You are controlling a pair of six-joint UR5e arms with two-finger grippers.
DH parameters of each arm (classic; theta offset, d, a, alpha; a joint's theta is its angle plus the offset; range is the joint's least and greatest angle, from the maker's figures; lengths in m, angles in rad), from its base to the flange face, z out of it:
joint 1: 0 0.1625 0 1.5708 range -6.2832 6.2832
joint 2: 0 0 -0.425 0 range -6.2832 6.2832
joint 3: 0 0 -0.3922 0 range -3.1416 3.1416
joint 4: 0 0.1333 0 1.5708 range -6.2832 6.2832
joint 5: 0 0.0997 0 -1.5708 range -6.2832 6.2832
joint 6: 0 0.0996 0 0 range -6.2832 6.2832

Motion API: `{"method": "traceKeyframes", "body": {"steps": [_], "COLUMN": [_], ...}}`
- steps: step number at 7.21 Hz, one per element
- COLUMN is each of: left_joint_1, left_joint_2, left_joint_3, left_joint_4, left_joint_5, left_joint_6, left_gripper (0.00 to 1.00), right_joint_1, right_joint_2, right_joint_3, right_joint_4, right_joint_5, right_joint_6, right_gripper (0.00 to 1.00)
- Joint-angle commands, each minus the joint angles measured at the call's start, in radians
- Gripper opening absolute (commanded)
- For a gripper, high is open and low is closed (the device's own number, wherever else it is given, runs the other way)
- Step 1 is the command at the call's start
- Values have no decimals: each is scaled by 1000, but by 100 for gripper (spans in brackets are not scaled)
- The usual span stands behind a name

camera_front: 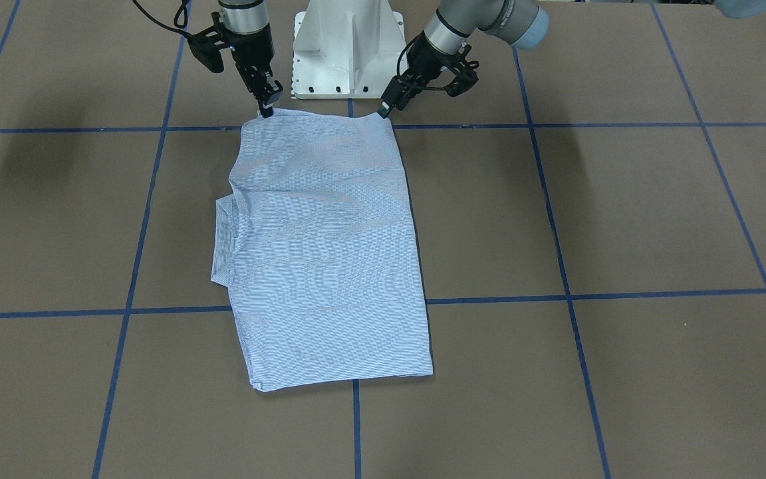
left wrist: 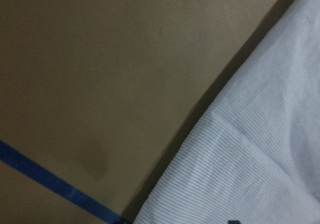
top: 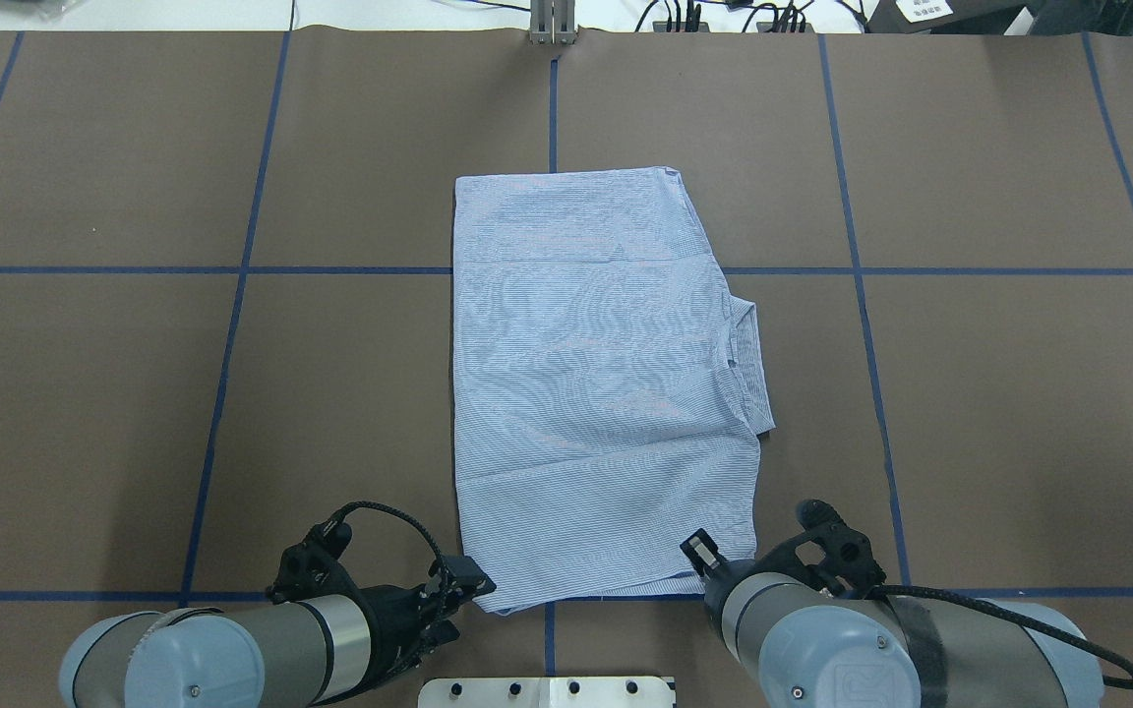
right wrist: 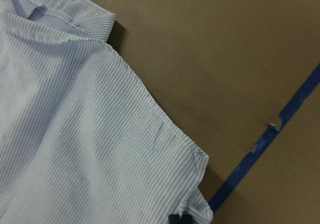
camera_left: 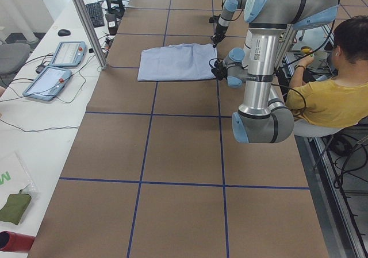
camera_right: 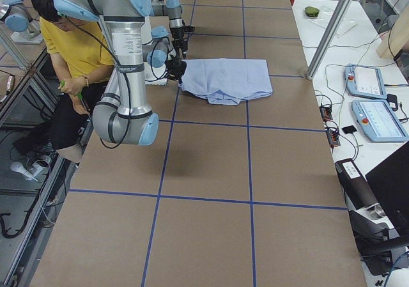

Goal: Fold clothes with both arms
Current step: 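Move the left gripper to the other near corner and grasp both corners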

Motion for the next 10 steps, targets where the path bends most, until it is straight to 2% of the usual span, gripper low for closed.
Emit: {"method": "traceKeyframes", "body": {"steps": [1, 5, 7, 8, 9, 10], "left_joint_1": [-3, -6, -6, -7, -10, -12], "left_joint_2": [-19, -22, -37, -39, -39, -39], "left_joint_3": [21, 44, 61, 69, 67, 58], "left_joint_4": [0, 0, 0, 0, -2, -2], "left_joint_5": [6, 6, 12, 13, 19, 21], "left_joint_6": [3, 4, 4, 3, 1, 3], "left_gripper": [70, 63, 56, 39, 0, 0], "right_joint_1": [0, 0, 0, 0, 0, 0], "right_joint_2": [-1, -1, 0, -1, -1, -1], "right_joint_3": [0, 0, 0, 0, 0, 0], "right_joint_4": [-1, -1, 1, 1, 1, 1], "right_joint_5": [0, 0, 0, 0, 0, 0], "right_joint_6": [0, 0, 0, 0, 0, 0], "right_gripper": [0, 0, 0, 0, 0, 0]}}
